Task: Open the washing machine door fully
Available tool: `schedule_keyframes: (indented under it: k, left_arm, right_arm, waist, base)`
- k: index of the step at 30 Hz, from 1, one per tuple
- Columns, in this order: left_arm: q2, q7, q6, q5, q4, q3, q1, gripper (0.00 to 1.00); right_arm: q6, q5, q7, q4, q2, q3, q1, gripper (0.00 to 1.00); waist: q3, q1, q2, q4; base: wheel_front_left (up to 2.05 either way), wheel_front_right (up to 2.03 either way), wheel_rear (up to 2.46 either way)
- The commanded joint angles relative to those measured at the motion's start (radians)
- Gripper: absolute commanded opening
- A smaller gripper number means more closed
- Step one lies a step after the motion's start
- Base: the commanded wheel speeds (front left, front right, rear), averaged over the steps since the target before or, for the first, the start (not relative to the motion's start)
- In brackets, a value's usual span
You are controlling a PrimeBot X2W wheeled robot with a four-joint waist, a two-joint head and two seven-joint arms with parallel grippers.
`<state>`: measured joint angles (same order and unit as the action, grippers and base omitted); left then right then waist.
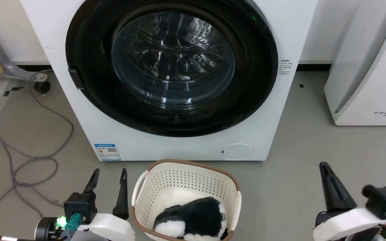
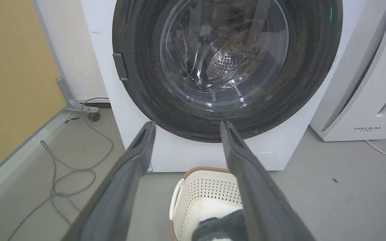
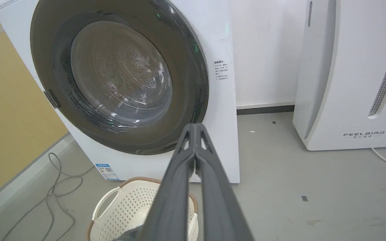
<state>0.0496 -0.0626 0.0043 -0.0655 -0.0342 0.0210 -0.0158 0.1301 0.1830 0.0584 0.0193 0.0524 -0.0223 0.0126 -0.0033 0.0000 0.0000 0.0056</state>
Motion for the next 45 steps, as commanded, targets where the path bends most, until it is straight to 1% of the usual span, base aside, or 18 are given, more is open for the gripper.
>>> schedule_keyframes:
  k: [1, 8, 13, 15, 25, 33, 37, 45]
  left_arm:
    - [0.000, -0.010, -0.005, -0.010, -0.003, 0.003, 0.013, 1.00]
    - [0.000, -0.025, -0.006, -0.025, -0.008, 0.006, 0.016, 1.00]
    - [0.000, -0.035, -0.006, -0.035, -0.011, 0.011, 0.019, 1.00]
    - [0.000, -0.040, -0.007, -0.039, -0.013, 0.012, 0.021, 1.00]
    - [0.000, -0.060, -0.007, -0.057, -0.021, 0.017, 0.028, 1.00]
    - [0.000, -0.077, -0.004, -0.073, -0.021, 0.022, 0.036, 1.00]
    - [0.000, -0.086, -0.004, -0.082, -0.018, 0.027, 0.044, 1.00]
    - [0.000, -0.102, -0.007, -0.098, -0.001, 0.035, 0.074, 1.00]
  right_arm:
    - [0.000, 0.071, 0.013, 0.000, -0.001, -0.001, 0.006, 0.00]
    - [0.000, 0.389, 0.029, -0.011, -0.001, -0.034, -0.009, 0.00]
    - [0.000, 0.554, 0.040, -0.004, -0.001, -0.058, -0.023, 0.00]
    - [0.000, 0.604, 0.044, 0.002, -0.001, -0.063, -0.029, 0.00]
    - [0.000, 0.772, 0.065, 0.059, -0.001, -0.077, -0.102, 0.00]
    - [0.000, 0.890, 0.082, 0.158, 0.007, -0.098, -0.230, 0.00]
    - [0.000, 0.958, 0.090, 0.230, 0.032, -0.097, -0.314, 0.00]
    - [0.000, 1.100, 0.092, 0.396, 0.127, -0.038, -0.523, 0.00]
  waist:
    - [0.000, 0.0000, 0.0000, 0.000]
    - [-0.001, 0.0000, 0.0000, 0.000]
    - [-0.002, 0.0000, 0.0000, 0.002]
    - [-0.002, 0.0000, 0.0000, 0.003]
    - [0.000, 0.0000, 0.0000, 0.006]
    - [0.009, 0.0000, 0.0000, 0.006]
    - [0.023, 0.0000, 0.0000, 0.009]
    - [0.071, 0.0000, 0.0000, 0.016]
  base:
    - [0.00, 0.00, 0.00]
    - [0.00, 0.00, 0.00]
    - [0.00, 0.00, 0.00]
    - [0.00, 0.00, 0.00]
    - [0.00, 0.00, 0.00]
    - [0.00, 0.00, 0.00]
    - [0.00, 0.00, 0.00]
    - [0.00, 0.00, 0.00]
